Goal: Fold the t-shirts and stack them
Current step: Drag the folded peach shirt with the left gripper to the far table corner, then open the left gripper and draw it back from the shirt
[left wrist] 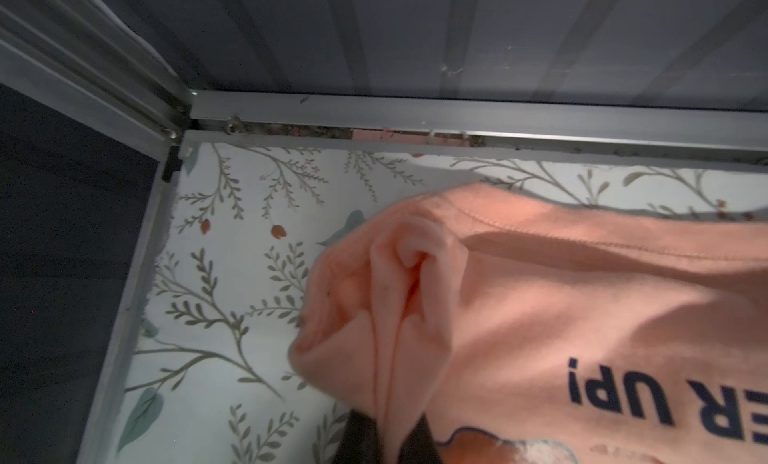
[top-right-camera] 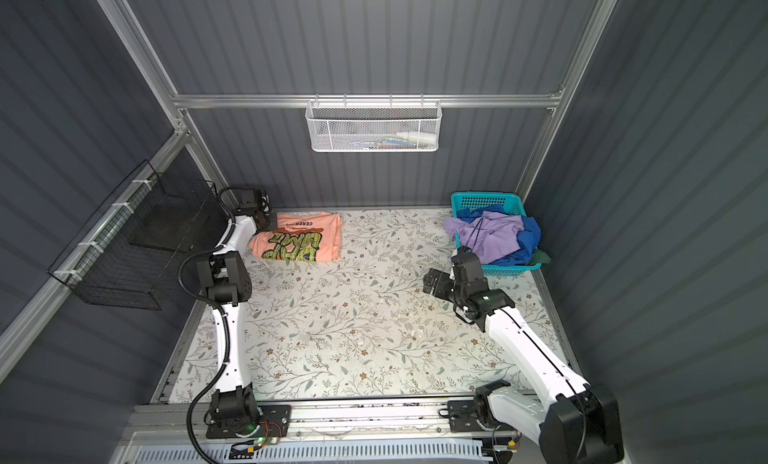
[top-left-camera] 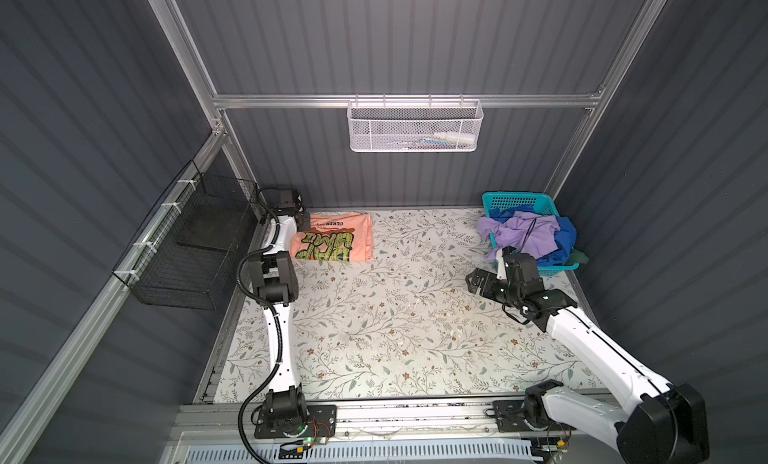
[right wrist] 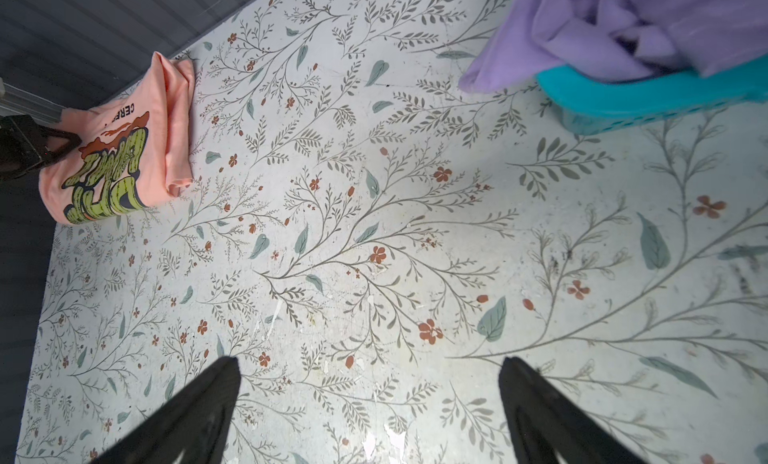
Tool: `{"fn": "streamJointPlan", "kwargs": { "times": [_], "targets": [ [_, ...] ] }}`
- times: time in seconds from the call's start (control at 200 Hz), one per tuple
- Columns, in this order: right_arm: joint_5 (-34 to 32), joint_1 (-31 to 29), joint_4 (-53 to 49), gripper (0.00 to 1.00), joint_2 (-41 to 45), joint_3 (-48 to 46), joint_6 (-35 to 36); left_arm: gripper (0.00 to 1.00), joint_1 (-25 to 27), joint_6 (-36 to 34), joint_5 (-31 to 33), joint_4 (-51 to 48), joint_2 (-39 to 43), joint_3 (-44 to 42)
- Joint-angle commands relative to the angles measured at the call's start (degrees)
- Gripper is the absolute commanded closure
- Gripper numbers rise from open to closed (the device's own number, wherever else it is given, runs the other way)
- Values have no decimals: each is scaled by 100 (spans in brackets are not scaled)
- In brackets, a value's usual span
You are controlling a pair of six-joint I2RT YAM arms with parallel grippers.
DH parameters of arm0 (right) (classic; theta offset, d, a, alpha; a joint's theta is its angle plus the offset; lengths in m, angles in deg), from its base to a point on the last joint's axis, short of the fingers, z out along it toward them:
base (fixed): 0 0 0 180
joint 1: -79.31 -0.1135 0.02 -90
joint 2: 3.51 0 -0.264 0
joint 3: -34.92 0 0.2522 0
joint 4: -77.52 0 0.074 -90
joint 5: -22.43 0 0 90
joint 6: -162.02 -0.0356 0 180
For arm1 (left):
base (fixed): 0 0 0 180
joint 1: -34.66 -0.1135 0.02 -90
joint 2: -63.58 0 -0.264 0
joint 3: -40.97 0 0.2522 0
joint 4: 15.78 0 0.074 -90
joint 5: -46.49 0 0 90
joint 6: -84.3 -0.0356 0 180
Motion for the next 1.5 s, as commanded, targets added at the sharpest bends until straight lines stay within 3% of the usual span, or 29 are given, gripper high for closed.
{"fn": "streamJointPlan", "kwargs": {
  "times": [0.0,0.24,0.49,0.51,0.53,0.55,0.59,0.67,0.74,1.036,1.191,1.496],
  "targets": [
    [79,-15,163,1,-207,2,16,100,-39,-274,976,-27,200,41],
    [280,-10,164,1,-408,152,103,100,-43,-550,1772,363,238,-27],
    [434,-14,110,2,-216,49,147,100,-56,-836,2172,784,246,-179],
    [445,-15,100,2,-207,51,149,91,-53,-861,2144,784,230,-164],
    [446,-10,95,2,-176,49,149,73,-54,-878,2121,788,212,-165],
    [454,-14,83,2,-167,49,155,63,-51,-889,2111,798,206,-179],
    [455,-13,73,1,-125,41,147,57,-48,-869,2159,815,202,-192],
    [434,-15,49,1,-102,31,147,19,-48,-739,2298,841,230,-183],
    [426,-15,45,1,-108,10,131,1,-40,-619,2211,809,310,-236],
    [478,-10,126,1,151,-89,41,0,157,-359,1823,1214,1015,-1538],
    [519,-14,153,1,216,-140,2,0,376,-275,1648,2048,1657,-2717],
    [344,-15,128,1,439,-197,94,0,1167,159,1739,2863,2639,-4149]
  ]
}}
